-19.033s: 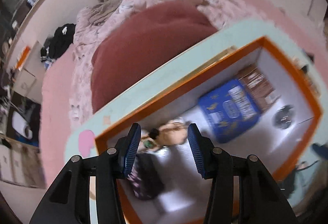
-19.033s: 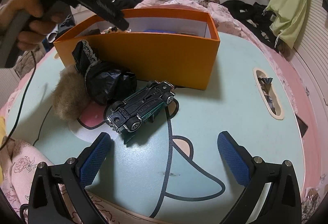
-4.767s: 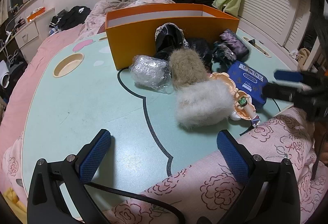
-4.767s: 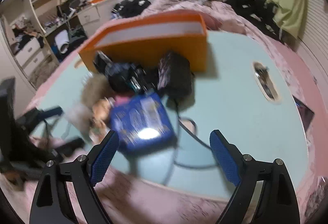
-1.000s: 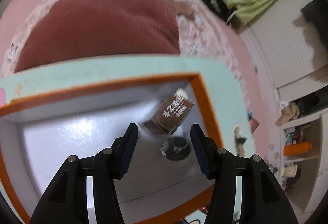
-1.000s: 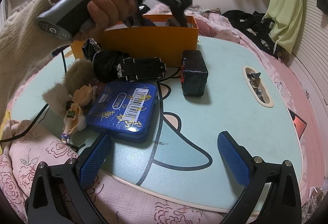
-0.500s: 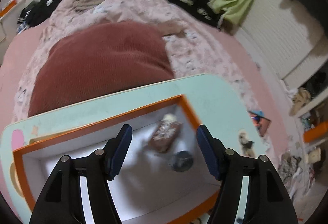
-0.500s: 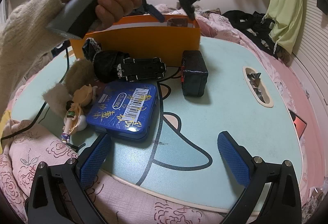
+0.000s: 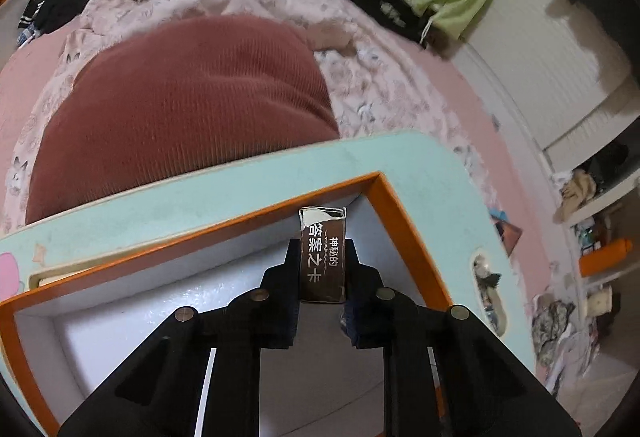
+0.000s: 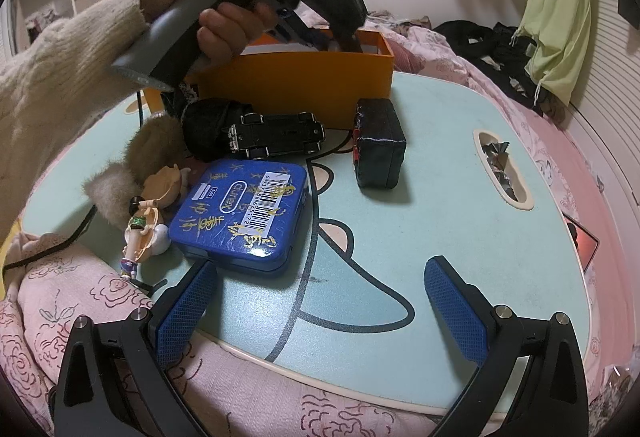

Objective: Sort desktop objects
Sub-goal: 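Lift the brown carton out and place it beside the blue tin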

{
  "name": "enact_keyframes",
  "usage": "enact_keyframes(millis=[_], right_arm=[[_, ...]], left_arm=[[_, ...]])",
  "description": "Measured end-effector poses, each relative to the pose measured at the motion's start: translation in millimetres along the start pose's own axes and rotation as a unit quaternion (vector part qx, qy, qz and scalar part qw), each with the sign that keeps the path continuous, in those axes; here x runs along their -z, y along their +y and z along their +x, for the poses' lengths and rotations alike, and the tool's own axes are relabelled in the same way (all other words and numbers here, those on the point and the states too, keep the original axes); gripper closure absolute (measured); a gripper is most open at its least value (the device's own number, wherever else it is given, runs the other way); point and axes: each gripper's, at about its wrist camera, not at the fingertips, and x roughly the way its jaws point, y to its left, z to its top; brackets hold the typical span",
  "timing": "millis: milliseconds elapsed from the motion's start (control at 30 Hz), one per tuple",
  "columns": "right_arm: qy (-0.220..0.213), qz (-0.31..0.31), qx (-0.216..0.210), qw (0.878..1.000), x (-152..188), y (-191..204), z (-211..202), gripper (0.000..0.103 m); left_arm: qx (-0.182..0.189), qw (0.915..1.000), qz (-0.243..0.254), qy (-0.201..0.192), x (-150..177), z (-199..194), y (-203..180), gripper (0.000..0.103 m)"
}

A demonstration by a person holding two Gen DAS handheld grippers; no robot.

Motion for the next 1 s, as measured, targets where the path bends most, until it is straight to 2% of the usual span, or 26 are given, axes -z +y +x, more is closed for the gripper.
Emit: enact_keyframes(millis=[133, 233, 300, 400, 500, 533, 600, 633, 667, 900, 967, 1000], right_arm=[[0.000, 0.000, 0.000, 1.000, 0.4, 0.1, -0.1, 0.000], [0.000, 0.000, 0.000, 1.000, -0.9, 0.5, 0.1, 0.000], [0.000, 0.000, 0.000, 1.000, -0.7, 0.2, 0.2, 0.000], [0.000, 0.000, 0.000, 1.000, -0.3, -0.3, 0.3, 0.000], [0.000, 0.000, 0.000, 1.000, 0.1, -0.7, 0.4, 0.000], [0.000, 0.000, 0.000, 1.000, -0.7, -0.6, 0.6, 0.000], [0.000, 0.000, 0.000, 1.000, 0.3, -0.5, 0.4, 0.000], [-0.001, 0.000, 0.000, 1.000, 0.4, -0.5, 0.3, 0.000], [-0.001, 0.000, 0.000, 1.000, 0.1, -0.3, 0.3, 0.000], [0.000, 0.000, 0.000, 1.000, 0.4, 0.2, 0.0, 0.000], [-0.001, 0.000, 0.000, 1.000, 0.3, 0.2, 0.1, 0.000], [0.000, 0.000, 0.000, 1.000, -0.1, 0.3, 0.2, 0.000]], left_arm=[[0.042, 0.9983, -0.015, -0.039, 11.2, -40.4, 4.0, 0.084], [0.073, 0.9953, -0.006, -0.064, 33.7, -81.7, 0.2, 0.084], [0.096, 0.9928, 0.002, -0.070, 57.0, -106.6, -2.3, 0.084], [0.109, 0.9916, 0.010, -0.069, 86.3, -124.0, -2.8, 0.084], [0.088, 0.9941, 0.003, -0.064, 113.0, -126.5, 6.4, 0.082], [0.088, 0.9939, 0.003, -0.066, 118.7, -127.7, 10.3, 0.078], [0.086, 0.9941, 0.003, -0.066, 129.0, -127.9, 19.0, 0.062], [0.077, 0.9947, -0.001, -0.068, 135.0, -128.7, 24.8, 0.049], [0.067, 0.9948, -0.008, -0.076, 141.4, -132.3, 31.4, 0.043], [-0.010, 0.9930, -0.042, -0.110, 195.9, -168.9, 74.2, 0.040], [-0.028, 0.9923, -0.039, -0.114, 217.1, -175.5, 78.4, 0.028], [-0.038, 0.9927, -0.034, -0.109, 230.0, -174.4, 78.5, 0.026]])
